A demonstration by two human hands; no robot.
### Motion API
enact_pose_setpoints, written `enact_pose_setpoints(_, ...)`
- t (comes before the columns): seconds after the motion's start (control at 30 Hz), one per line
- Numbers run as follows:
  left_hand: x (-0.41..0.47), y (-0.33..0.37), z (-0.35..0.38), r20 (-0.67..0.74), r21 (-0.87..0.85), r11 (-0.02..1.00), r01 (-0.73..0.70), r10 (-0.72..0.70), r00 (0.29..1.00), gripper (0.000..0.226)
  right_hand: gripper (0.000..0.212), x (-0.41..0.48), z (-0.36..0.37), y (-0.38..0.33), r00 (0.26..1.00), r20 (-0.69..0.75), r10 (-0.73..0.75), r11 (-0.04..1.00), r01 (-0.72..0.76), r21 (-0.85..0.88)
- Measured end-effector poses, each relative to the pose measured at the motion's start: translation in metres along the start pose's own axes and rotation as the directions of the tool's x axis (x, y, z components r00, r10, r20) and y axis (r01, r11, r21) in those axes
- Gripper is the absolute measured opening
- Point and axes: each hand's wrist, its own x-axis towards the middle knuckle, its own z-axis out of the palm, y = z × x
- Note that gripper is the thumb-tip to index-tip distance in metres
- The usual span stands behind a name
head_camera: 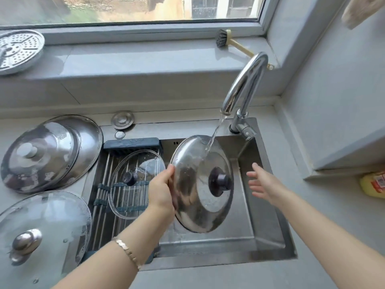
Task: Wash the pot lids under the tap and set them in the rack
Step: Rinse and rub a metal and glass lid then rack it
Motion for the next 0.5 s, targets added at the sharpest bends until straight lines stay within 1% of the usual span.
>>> enact_pose_setpoints(0.07,0.005,0.006,-0.005,-0.014,-0.186,0.977,0.108,-0.112,0.994,0.035,0.06,0.007,0.016,0.015,0.993,0.073,0.089,0.984,-0.099,0.151)
enact_pose_setpoints(0.13,0.01,0.008,-0.008,-0.01,-0.272,0.95,0.153,-0.162,0.987,0.036,0.059,0.011,0.031,0.022,0.984,0.135,0.114,0.932,-0.153,0.329)
enact_pose_setpoints(0.2,0.014,0.007,-0.012,-0.003,-0.303,0.936,0.179,-0.189,0.982,0.037,0.054,0.015,0.041,0.023,0.988,0.113,0.102,0.88,-0.143,0.453)
enact_pose_setpoints(0.27,0.019,0.005,-0.017,0.013,-0.311,0.927,0.209,-0.216,0.976,0.037,0.049,0.016,0.044,0.02,0.997,0.024,0.075,0.861,-0.077,0.502)
enact_pose_setpoints(0.33,0.025,0.001,-0.021,0.022,-0.308,0.918,0.249,-0.255,0.967,0.037,0.041,0.012,0.041,0.012,0.991,-0.122,0.051,0.873,0.016,0.488)
enact_pose_setpoints(0.4,0.032,-0.004,-0.022,0.035,-0.31,0.902,0.302,-0.306,0.951,0.037,0.035,0.009,0.037,0.0,0.969,-0.246,-0.013,0.897,0.12,0.426)
enact_pose_setpoints(0.43,0.036,-0.007,-0.021,0.039,-0.31,0.89,0.335,-0.341,0.939,0.037,0.033,0.008,0.033,-0.007,0.953,-0.297,-0.062,0.904,0.18,0.387)
enact_pose_setpoints(0.5,0.042,-0.012,-0.013,0.051,-0.274,0.864,0.422,-0.425,0.904,0.037,0.037,0.006,0.025,-0.021,0.898,-0.405,-0.174,0.905,0.307,0.294)
